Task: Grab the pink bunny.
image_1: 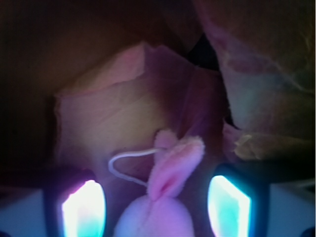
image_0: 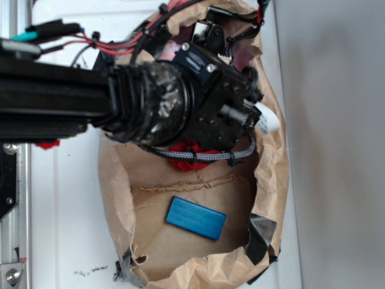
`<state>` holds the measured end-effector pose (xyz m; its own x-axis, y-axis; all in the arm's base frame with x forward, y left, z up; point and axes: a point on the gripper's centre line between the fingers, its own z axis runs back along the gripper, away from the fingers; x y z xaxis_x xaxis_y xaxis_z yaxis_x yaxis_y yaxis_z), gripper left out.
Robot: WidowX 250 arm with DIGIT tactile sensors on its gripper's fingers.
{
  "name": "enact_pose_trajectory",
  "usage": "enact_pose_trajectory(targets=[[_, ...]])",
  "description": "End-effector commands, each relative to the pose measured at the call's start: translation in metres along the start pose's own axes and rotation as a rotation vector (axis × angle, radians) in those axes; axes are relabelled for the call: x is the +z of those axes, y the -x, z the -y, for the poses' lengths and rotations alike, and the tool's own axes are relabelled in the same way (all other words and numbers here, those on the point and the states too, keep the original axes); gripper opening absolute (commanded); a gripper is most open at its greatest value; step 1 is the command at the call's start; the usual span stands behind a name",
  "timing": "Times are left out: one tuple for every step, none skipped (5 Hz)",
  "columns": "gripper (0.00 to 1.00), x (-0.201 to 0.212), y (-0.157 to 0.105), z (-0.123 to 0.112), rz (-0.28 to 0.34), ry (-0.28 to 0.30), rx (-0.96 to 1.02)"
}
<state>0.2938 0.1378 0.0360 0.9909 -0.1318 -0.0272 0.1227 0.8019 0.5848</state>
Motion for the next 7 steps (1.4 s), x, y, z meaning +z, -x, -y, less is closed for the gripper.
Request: enact_pose_trajectory(targets=[[0.0,0.004,0.006,-0.005,0.021,0.029,0.045],[0.0,0.027,0.01,-0.018,-0.017,0.175,0.036],[0.0,0.04,0.012,-0.025,0.009,0.2,0.058],[0.0,0.037,0.015,-0.021,0.012,0.179,0.061],[0.0,0.036,0.018,-0.019,0.014,0.172,0.061],[0.0,0.041,0.019,-0.024,0.014,0.209,0.064],[0.0,0.047,0.018,-0.034,0.009,0.249,0.066]])
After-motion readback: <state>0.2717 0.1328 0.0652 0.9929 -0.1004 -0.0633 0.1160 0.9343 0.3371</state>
